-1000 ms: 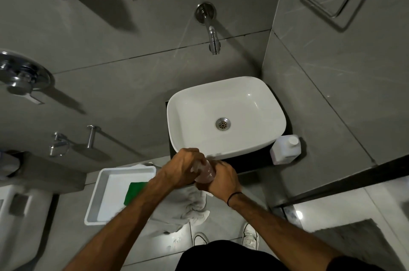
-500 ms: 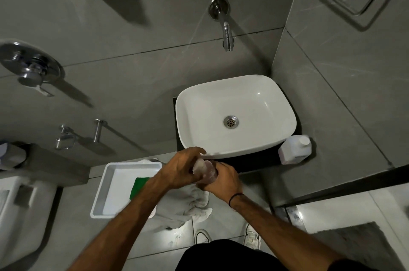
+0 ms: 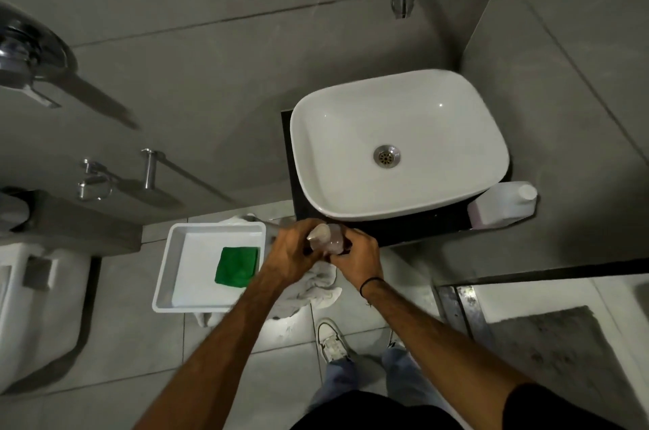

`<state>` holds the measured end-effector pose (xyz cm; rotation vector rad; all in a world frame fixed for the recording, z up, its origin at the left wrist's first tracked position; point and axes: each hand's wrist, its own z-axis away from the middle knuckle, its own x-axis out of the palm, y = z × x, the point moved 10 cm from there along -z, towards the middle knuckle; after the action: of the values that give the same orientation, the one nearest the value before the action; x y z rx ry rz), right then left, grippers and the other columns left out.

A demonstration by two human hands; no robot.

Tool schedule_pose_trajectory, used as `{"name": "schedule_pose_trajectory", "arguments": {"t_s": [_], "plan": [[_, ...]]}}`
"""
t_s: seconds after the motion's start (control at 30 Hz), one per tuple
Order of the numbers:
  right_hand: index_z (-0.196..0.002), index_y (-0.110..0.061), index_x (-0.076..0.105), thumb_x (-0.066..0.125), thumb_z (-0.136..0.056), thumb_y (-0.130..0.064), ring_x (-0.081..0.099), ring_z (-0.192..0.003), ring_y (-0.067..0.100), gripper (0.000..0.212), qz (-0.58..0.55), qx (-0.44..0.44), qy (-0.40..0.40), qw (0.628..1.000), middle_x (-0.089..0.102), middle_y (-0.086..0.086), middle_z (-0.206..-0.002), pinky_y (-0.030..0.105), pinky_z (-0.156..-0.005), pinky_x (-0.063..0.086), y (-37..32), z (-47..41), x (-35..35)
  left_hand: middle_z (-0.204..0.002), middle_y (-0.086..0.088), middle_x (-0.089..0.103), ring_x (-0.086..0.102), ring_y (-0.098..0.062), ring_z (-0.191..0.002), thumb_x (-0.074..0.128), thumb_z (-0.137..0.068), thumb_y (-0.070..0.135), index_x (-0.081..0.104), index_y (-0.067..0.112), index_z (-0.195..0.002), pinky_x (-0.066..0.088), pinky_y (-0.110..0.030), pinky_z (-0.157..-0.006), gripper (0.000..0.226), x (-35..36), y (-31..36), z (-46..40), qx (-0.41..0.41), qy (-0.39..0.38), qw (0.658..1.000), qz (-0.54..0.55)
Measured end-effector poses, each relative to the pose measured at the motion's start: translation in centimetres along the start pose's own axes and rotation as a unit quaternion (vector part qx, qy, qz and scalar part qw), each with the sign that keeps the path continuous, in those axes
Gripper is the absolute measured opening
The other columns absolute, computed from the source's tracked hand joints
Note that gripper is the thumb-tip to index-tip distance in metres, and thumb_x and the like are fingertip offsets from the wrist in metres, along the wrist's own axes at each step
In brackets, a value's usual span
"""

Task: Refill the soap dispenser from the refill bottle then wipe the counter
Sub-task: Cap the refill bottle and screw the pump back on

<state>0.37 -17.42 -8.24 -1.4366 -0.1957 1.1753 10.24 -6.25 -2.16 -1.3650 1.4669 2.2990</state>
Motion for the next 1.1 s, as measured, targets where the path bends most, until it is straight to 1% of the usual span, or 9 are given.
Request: {"name": "schedule_pose_trajectory", "arguments": {"t_s": [0.13, 0.3, 0.43, 0.57, 0.67, 0.8, 0.9, 1.03, 1.1], "plan": [[-0.105, -0.018, 0.077, 0.093, -0.061, -0.025, 0.073, -0.088, 0.02, 0.048, 0.007, 0.021, 0.007, 1.0, 0.078, 0.005, -0.097, 0.037, -0.08, 0.06, 1.3, -0.8, 1.7, -0.112, -0.011, 0.073, 0.07, -0.026, -0.099, 0.087, -0.076, 0.011, 0.069, 0.006, -0.119, 0.05, -0.022, -0.08, 0.047, 0.2, -1.4, -0.3, -0.017, 0.007, 1.0, -0.001], [-0.11, -0.024, 0.075, 0.095, -0.058, -0.043, 0.073, -0.096, 0.015, 0.059, 0.013, 0.021, -0.001, 1.0, 0.078, -0.001, -0.104, 0.031, -0.083, 0.059, 1.7, -0.9, 1.7, -0.098, 0.001, 0.066, 0.063, -0.013, -0.076, 0.081, -0.083, 0.032, 0.068, 0.017, -0.098, 0.057, -0.025, -0.066, 0.024, -2.6, -1.1, 1.9, -0.007, 0.12, 0.992, -0.031], [-0.111, -0.026, 0.075, 0.094, -0.06, -0.042, 0.07, -0.097, 0.011, 0.057, 0.027, 0.026, -0.013, 0.999, 0.077, -0.004, -0.105, 0.028, -0.084, 0.058, 1.3, -1.0, 1.6, -0.096, -0.004, 0.069, 0.065, -0.019, -0.076, 0.074, -0.09, 0.037, 0.073, 0.012, -0.091, 0.06, -0.037, -0.066, 0.025, -2.8, -0.4, 1.8, -0.024, 0.099, 0.991, -0.092], [-0.104, -0.027, 0.076, 0.084, -0.078, -0.025, 0.069, -0.092, 0.006, 0.028, 0.02, 0.06, -0.008, 0.998, 0.077, -0.01, -0.1, 0.032, -0.087, 0.06, 2.0, -0.8, 1.9, -0.089, -0.01, 0.067, 0.065, -0.025, -0.07, 0.074, -0.089, 0.031, 0.071, 0.006, -0.083, 0.057, -0.035, -0.059, 0.026, -2.6, 0.5, 1.5, -0.014, 0.089, 0.989, -0.12], [-0.09, -0.024, 0.079, 0.071, -0.087, -0.026, 0.073, -0.092, 0.021, 0.009, 0.058, 0.088, -0.009, 0.994, 0.078, -0.003, -0.088, 0.046, -0.087, 0.061, 2.6, -0.7, 1.8, -0.077, -0.013, 0.068, 0.065, -0.026, -0.061, 0.076, -0.088, 0.026, 0.071, 0.003, -0.075, 0.056, -0.032, -0.055, 0.027, -1.5, 1.7, 1.7, 0.007, 0.079, 0.989, -0.125], [-0.11, -0.015, 0.071, 0.069, -0.085, -0.014, 0.066, -0.101, 0.033, 0.025, 0.137, 0.048, -0.049, 0.988, 0.073, 0.012, -0.103, 0.037, -0.087, 0.051, 2.1, -0.8, 2.3, -0.072, -0.011, 0.068, 0.061, -0.022, -0.053, 0.072, -0.089, 0.027, 0.07, 0.005, -0.07, 0.056, -0.033, -0.05, 0.029, -0.6, 1.4, 1.6, -0.029, 0.088, 0.991, -0.1], [-0.11, -0.013, 0.07, 0.068, -0.086, -0.012, 0.065, -0.099, 0.032, 0.024, 0.141, 0.034, -0.041, 0.989, 0.071, 0.013, -0.103, 0.038, -0.086, 0.05, 2.0, -0.8, 2.0, -0.065, -0.011, 0.066, 0.047, -0.015, -0.047, 0.071, -0.087, 0.025, 0.068, 0.005, -0.064, 0.043, -0.024, -0.046, 0.031, -0.4, 1.5, 1.7, -0.028, 0.109, 0.99, -0.086], [-0.108, -0.016, 0.072, 0.072, -0.085, -0.013, 0.068, -0.102, 0.03, 0.023, 0.061, 0.051, -0.034, 0.996, 0.074, 0.005, -0.1, 0.024, -0.082, 0.05, 2.2, -0.8, 1.9, -0.057, -0.006, 0.061, 0.039, -0.01, -0.046, 0.072, -0.088, 0.026, 0.063, 0.008, -0.058, 0.032, -0.02, -0.049, 0.037, -0.6, 1.9, 1.7, -0.025, 0.131, 0.988, -0.073], [-0.114, -0.016, 0.072, 0.079, -0.08, -0.014, 0.069, -0.107, 0.027, 0.035, 0.015, 0.04, -0.031, 0.999, 0.075, 0.004, -0.107, 0.019, -0.085, 0.05, 1.9, -0.6, 1.6, -0.057, 0.001, 0.054, 0.04, -0.009, -0.047, 0.074, -0.089, 0.035, 0.06, 0.012, -0.058, 0.032, -0.018, -0.049, 0.041, -0.5, 1.6, 2.0, -0.033, 0.13, 0.989, -0.067]]}}
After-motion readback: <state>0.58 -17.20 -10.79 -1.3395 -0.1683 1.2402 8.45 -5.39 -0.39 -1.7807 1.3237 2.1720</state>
